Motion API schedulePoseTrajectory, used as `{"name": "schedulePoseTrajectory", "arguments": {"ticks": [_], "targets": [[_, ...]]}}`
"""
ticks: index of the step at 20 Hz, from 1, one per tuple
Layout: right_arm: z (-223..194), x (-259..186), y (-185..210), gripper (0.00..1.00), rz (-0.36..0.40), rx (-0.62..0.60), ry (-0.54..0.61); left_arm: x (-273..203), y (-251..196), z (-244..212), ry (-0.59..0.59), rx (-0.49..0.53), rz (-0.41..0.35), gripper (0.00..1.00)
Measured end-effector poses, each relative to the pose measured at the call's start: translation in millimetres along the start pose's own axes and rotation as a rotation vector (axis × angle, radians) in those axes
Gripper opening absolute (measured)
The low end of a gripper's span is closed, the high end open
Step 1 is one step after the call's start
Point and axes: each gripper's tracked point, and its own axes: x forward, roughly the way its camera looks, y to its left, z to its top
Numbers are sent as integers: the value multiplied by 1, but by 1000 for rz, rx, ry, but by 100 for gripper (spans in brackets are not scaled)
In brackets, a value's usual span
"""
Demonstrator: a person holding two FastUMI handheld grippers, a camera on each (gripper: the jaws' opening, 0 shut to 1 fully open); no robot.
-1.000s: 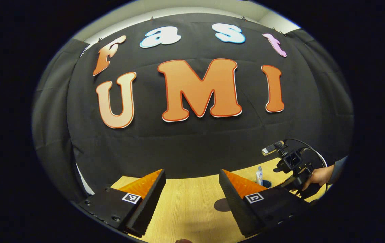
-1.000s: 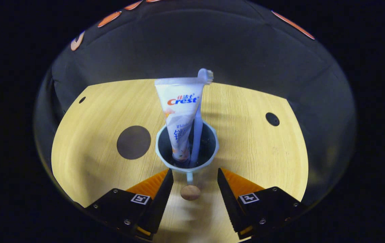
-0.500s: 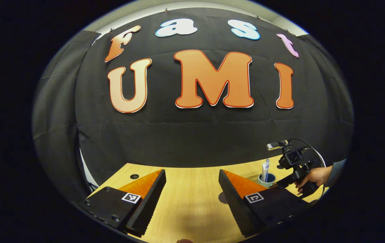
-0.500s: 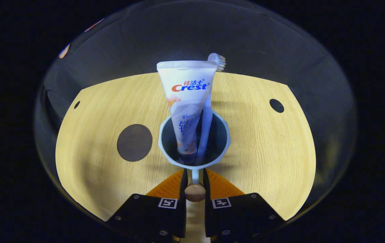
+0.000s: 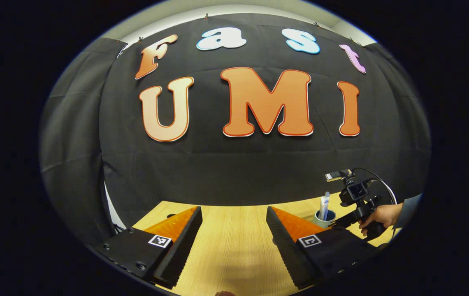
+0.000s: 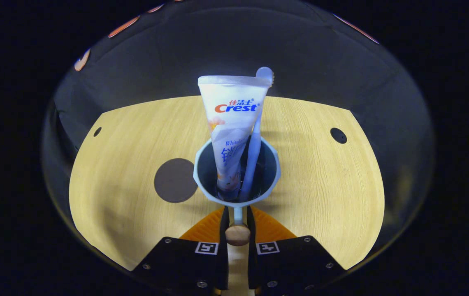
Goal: Put the toothbrush and toothpaste on the desktop into the cup, then pick up the cup and place it on the coaster on the desktop.
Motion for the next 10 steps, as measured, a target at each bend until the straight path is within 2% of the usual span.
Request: {"name": "schedulePoseTrajectory", "arguments": {"ticks": [10], "targets": [[1, 7, -5, 19, 43, -64, -30, -10, 34, -8, 14, -20, 24, 96]]}}
